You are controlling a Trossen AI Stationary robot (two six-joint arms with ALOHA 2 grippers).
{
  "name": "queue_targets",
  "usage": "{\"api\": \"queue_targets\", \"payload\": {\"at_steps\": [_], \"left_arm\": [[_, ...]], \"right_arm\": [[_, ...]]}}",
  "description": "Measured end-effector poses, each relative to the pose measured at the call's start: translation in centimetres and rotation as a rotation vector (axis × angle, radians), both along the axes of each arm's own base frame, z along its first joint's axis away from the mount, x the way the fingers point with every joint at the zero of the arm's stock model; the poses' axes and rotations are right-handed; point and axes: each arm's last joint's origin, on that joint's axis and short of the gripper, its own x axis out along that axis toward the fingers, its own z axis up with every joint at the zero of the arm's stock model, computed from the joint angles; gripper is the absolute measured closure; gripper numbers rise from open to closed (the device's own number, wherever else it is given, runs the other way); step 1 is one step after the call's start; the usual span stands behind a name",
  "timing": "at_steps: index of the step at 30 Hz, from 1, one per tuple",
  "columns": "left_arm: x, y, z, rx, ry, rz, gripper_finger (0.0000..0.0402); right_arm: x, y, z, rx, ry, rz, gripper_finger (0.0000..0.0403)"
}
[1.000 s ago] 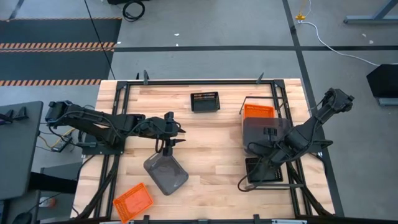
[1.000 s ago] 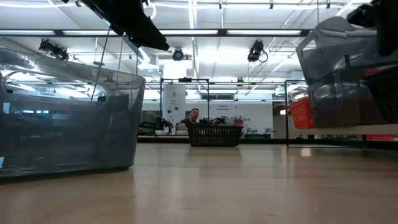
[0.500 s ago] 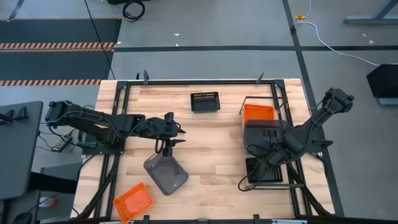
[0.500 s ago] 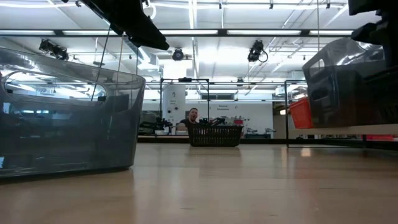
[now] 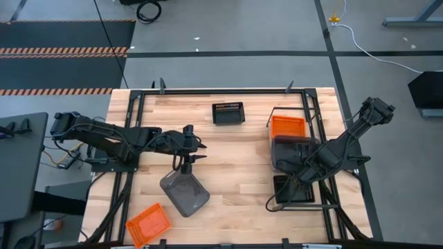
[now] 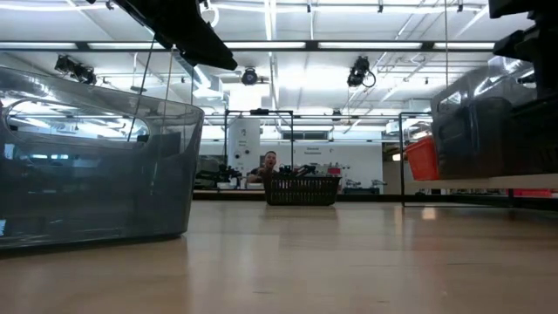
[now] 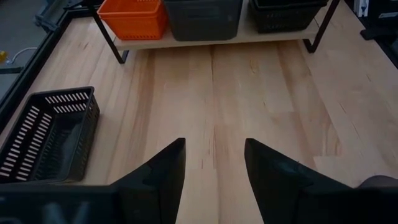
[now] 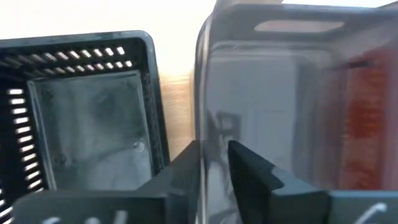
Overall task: Stack baskets on shelf by color
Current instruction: Stack the top black transparent bin on top of the black transparent bin on the shelf, then stack the black transparent bin on top of the black transparent bin on the shelf
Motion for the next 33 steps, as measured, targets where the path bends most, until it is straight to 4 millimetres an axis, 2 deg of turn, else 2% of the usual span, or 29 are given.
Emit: {"api": "queue_targets", "payload": {"at_steps": [6, 9, 13, 19, 23, 26, 33], "left_arm": [[0.0, 0.0, 0.0, -0.015, -0.002, 0.009, 0.0230], [0.0, 0.0, 0.0, -0.015, -0.002, 0.009, 0.0230], [0.0, 0.0, 0.0, -0.015, -0.002, 0.009, 0.0230], [0.0, 0.0, 0.0, -0.015, -0.003, 0.009, 0.0230], [0.0, 0.0, 0.0, -0.015, -0.002, 0.009, 0.0230], [0.0, 0.0, 0.0, -0.017, -0.003, 0.010, 0.0230], [-0.1, 0.0, -0.1, -0.063, 0.014, 0.042, 0.0230]], "right_arm": [[-0.1, -0.3, 0.2, -0.009, -0.012, -0.013, 0.0256], [-0.2, -0.4, 0.4, 0.009, -0.019, -0.036, 0.0236], [-0.4, -0.4, 0.8, 0.059, -0.005, -0.057, 0.0230], [0.0, -0.1, 3.4, 0.110, -0.079, -0.063, 0.0232], [1.0, 0.3, 4.8, 0.113, -0.232, -0.057, 0.0233], [2.2, 0.8, 5.2, 0.113, -0.360, 0.009, 0.0233], [5.7, 1.9, 4.9, 0.095, -0.502, 0.158, 0.0233]]}}
